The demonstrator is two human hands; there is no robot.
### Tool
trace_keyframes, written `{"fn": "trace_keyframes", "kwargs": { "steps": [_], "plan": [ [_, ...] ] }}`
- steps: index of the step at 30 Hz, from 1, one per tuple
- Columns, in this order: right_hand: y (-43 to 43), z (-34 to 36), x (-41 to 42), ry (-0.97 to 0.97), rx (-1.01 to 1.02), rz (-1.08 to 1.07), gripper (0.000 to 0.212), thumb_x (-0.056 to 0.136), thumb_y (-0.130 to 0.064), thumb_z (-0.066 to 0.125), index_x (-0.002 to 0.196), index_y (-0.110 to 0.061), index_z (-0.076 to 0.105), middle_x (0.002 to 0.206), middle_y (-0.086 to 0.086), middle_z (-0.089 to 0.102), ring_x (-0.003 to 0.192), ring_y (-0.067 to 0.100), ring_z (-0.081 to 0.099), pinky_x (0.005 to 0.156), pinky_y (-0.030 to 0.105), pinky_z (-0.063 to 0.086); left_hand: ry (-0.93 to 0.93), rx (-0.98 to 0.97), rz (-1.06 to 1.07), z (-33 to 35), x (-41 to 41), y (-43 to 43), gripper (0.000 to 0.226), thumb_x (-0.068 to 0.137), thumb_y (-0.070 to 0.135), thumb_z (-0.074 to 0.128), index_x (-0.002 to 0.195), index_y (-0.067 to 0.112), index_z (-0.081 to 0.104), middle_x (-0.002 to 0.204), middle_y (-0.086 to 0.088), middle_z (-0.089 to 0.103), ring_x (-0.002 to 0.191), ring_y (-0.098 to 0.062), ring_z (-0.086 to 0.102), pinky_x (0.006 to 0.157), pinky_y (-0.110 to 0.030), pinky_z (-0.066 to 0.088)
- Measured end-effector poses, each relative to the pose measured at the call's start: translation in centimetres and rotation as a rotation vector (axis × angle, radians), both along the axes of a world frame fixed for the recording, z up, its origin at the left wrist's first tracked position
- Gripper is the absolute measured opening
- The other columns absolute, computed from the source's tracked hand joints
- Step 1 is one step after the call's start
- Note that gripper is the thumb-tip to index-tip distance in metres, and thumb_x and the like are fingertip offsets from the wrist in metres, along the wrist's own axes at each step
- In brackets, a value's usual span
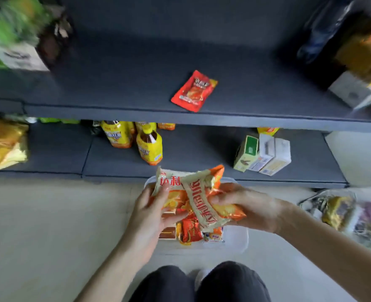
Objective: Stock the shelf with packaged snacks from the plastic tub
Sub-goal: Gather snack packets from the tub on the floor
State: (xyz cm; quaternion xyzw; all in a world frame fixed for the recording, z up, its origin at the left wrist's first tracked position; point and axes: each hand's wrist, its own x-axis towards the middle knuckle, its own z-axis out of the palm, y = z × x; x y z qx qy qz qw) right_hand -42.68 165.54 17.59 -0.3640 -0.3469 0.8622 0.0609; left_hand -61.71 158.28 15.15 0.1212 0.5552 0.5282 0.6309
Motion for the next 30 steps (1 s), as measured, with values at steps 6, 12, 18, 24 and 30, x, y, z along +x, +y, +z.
{"fn": "trace_keyframes", "kwargs": {
  "steps": [6,12,18,24,30],
  "plan": [
    [-2.7,18.7,-0.2,-0.072,0.067,-0.229,0.054,0.08,-0.016,0.074,0.126,-0.001,0.052,0.115,0.014,0.066,0.1,0.027,0.062,0.086,0.026,0.046,-0.168,0.037,0.085,18.6,-0.4,-2.2,0.037,0.087,0.02,0.056,0.117,-0.002,0.059,0.119,-0.021,0.065,0.113,-0.037,0.061,0.076,-0.046,0.059],
    [-6.3,35.4,-0.8,0.007,0.073,-0.523,0.037,0.084,-0.009,0.058,0.12,0.0,0.054,0.105,0.016,0.07,0.092,0.028,0.07,0.072,0.035,0.056,-0.208,0.103,0.063,34.5,0.1,-3.3,0.042,0.086,0.024,0.055,0.125,0.01,0.058,0.116,-0.015,0.068,0.107,-0.032,0.066,0.083,-0.042,0.057],
    [-7.6,45.5,-1.3,0.196,0.108,-0.905,0.048,0.089,-0.034,0.05,0.127,-0.005,0.056,0.121,0.016,0.065,0.108,0.026,0.065,0.076,0.032,0.058,-0.278,0.162,0.082,46.0,2.3,-2.6,0.032,0.093,0.015,0.052,0.122,0.005,0.057,0.11,-0.024,0.067,0.105,-0.037,0.063,0.078,-0.047,0.057],
    [-8.8,50.4,-2.2,0.212,0.117,-1.119,0.049,0.085,-0.033,0.058,0.129,-0.011,0.056,0.119,0.012,0.067,0.1,0.023,0.067,0.074,0.031,0.057,-0.157,0.272,0.025,52.0,3.9,-2.5,0.049,0.077,0.026,0.063,0.12,0.005,0.058,0.113,-0.016,0.068,0.108,-0.029,0.065,0.082,-0.047,0.058],
    [-8.2,51.4,-2.1,0.066,0.212,-1.287,0.038,0.082,-0.021,0.069,0.116,-0.007,0.062,0.1,0.009,0.073,0.087,0.021,0.07,0.07,0.031,0.056,-0.03,0.318,-0.087,53.3,5.0,-1.1,0.048,0.073,0.038,0.066,0.114,0.015,0.059,0.103,-0.007,0.073,0.098,-0.02,0.07,0.074,-0.037,0.058]
  ]
}}
